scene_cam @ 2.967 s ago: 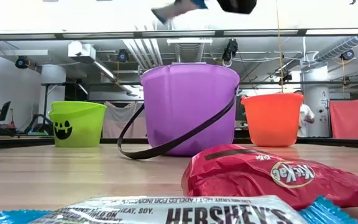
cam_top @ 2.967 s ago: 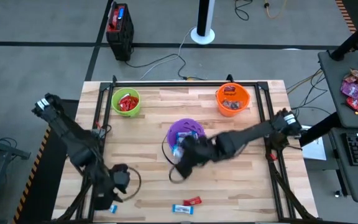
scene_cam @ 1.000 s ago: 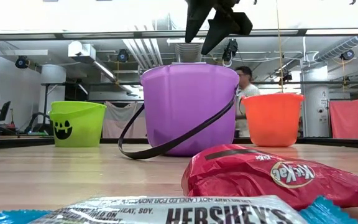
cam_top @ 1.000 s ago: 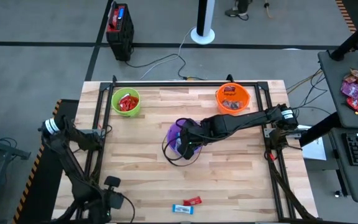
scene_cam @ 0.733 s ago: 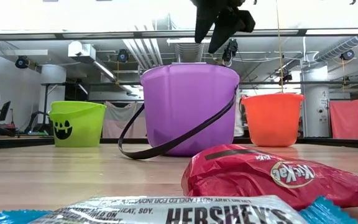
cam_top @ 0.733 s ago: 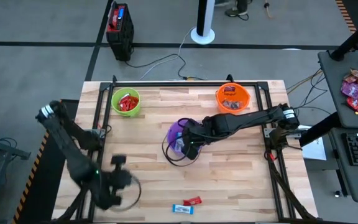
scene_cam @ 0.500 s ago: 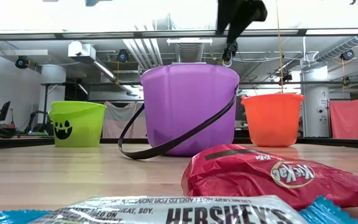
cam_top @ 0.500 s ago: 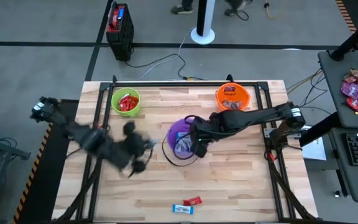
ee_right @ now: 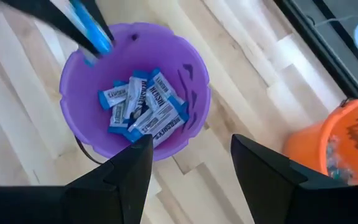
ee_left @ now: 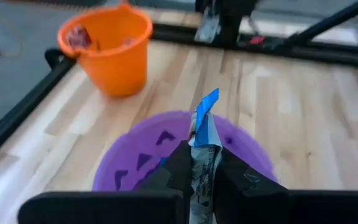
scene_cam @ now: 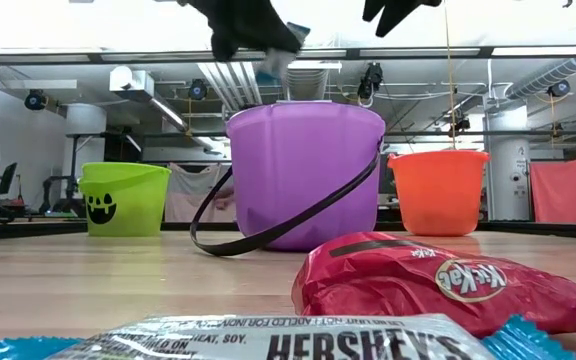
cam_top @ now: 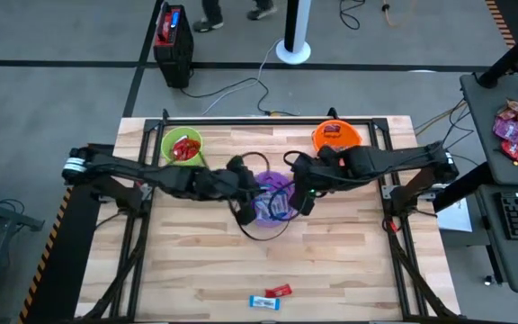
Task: Sort candy by brand, put in halloween buckets
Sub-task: Put the white chocolate into the purple bucket, then put the red chocolate into the green bucket
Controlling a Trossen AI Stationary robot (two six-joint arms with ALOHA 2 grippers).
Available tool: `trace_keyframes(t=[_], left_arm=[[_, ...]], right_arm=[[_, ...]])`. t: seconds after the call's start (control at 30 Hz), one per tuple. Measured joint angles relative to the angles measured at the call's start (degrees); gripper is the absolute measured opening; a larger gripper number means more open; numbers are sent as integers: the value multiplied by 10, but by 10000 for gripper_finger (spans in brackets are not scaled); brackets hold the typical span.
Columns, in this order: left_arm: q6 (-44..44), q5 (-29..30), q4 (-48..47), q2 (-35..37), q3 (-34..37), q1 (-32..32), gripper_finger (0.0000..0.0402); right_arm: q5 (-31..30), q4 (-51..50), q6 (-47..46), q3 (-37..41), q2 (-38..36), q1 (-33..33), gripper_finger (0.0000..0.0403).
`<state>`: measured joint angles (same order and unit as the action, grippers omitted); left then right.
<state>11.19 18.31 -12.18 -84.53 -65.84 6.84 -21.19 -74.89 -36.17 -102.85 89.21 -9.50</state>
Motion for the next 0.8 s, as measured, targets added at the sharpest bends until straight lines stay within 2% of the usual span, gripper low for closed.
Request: trace_keyframes(t=[0.13, 0.27, 0.43, 0.67, 0.8], left_arm=[[36, 11, -5, -41, -14, -6, 40], [47, -6, -17, -68, -32, -13, 77], [47, -18, -86, -92, -81, -12, 114], [41, -19, -238, -63, -153, 6, 134], [41, -19, -288, -20, -145, 52, 134]], right_arm=[[0, 2, 16, 1, -13, 0, 210], [2, 2, 24, 2, -20, 0, 210], [30, 2, 25, 3, -21, 0, 210], [92, 4, 12, 32, -21, -47, 210], [128, 30, 23, 60, -21, -112, 210]])
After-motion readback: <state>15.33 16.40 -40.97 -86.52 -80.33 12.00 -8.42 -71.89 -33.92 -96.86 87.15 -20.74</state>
